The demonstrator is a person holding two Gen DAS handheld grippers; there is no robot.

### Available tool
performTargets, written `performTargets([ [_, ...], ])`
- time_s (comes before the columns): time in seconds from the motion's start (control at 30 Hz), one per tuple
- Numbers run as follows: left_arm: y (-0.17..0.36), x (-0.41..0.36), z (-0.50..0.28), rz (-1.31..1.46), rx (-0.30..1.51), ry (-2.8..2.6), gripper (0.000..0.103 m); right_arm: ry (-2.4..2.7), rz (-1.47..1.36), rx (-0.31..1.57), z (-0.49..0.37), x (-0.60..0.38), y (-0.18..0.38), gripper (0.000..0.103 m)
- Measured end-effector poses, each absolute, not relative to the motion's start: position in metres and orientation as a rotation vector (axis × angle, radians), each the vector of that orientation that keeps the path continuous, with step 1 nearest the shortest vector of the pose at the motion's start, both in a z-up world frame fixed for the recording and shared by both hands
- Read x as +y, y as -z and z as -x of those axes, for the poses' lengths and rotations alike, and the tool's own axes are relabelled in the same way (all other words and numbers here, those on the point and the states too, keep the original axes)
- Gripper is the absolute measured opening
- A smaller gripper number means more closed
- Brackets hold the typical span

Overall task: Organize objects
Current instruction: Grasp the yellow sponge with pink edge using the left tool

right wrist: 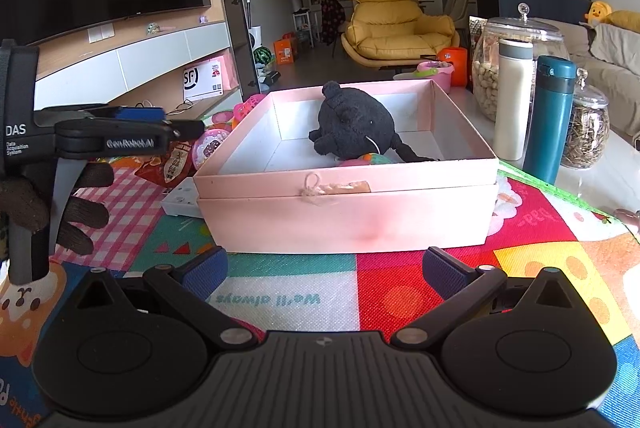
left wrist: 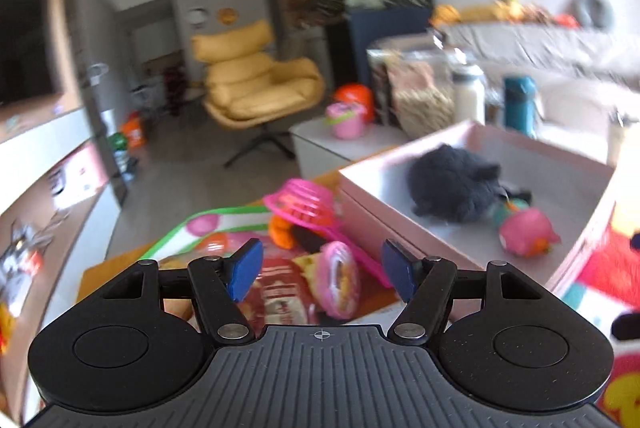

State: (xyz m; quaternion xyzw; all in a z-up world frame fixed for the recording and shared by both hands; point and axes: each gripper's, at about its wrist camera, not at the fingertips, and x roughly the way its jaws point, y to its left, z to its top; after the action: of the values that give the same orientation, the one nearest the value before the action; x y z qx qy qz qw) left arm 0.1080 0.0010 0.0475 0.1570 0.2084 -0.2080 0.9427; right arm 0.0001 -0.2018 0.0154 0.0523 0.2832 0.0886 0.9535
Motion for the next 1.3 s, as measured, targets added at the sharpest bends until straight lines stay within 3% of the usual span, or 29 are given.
performTargets([
  [0.37, -0.033, -0.006, -0.19, -0.365, 0.689, 0.496, 0.072, -0.188, -0.141, 0.583, -0.002, -0.207, -0.014, 0.103],
  [0.43, -0.033, -0.007, -0.189, -0.37, 0.694, 0.493, 0.068, -0.191, -0.148, 0.585, -0.003, -0.208, -0.014, 0.103],
  [0.47, -0.032, -0.009, -0.186, -0.371, 0.688, 0.492, 0.058, -0.193, -0.152, 0.585, -0.003, -0.208, -0.014, 0.103],
  [0.5, -0.031, -0.011, -0.182, -0.375, 0.678, 0.498, 0.053, -0.193, -0.157, 0.586, -0.003, -0.209, -0.013, 0.103],
  [0.73, -0.029, -0.013, -0.144, -0.385, 0.661, 0.484, 0.054, -0.193, -0.199, 0.601, -0.007, -0.216, -0.012, 0.103],
  [0.87, -0.029, 0.001, -0.149, -0.234, 0.748, 0.442, 0.053, -0.191, -0.203, 0.613, -0.01, -0.216, -0.011, 0.103],
  [1.0, -0.037, 0.017, -0.137, -0.11, 0.711, 0.403, 0.048, -0.184, -0.199, 0.611, -0.01, -0.215, -0.011, 0.103],
  [1.13, -0.06, 0.056, -0.086, 0.082, 0.593, 0.394, 0.047, -0.179, -0.198, 0.63, -0.013, -0.214, -0.009, 0.103],
  [1.3, -0.058, 0.095, -0.014, 0.126, 0.554, 0.311, 0.047, -0.171, -0.113, 0.638, -0.011, -0.196, -0.012, 0.103],
])
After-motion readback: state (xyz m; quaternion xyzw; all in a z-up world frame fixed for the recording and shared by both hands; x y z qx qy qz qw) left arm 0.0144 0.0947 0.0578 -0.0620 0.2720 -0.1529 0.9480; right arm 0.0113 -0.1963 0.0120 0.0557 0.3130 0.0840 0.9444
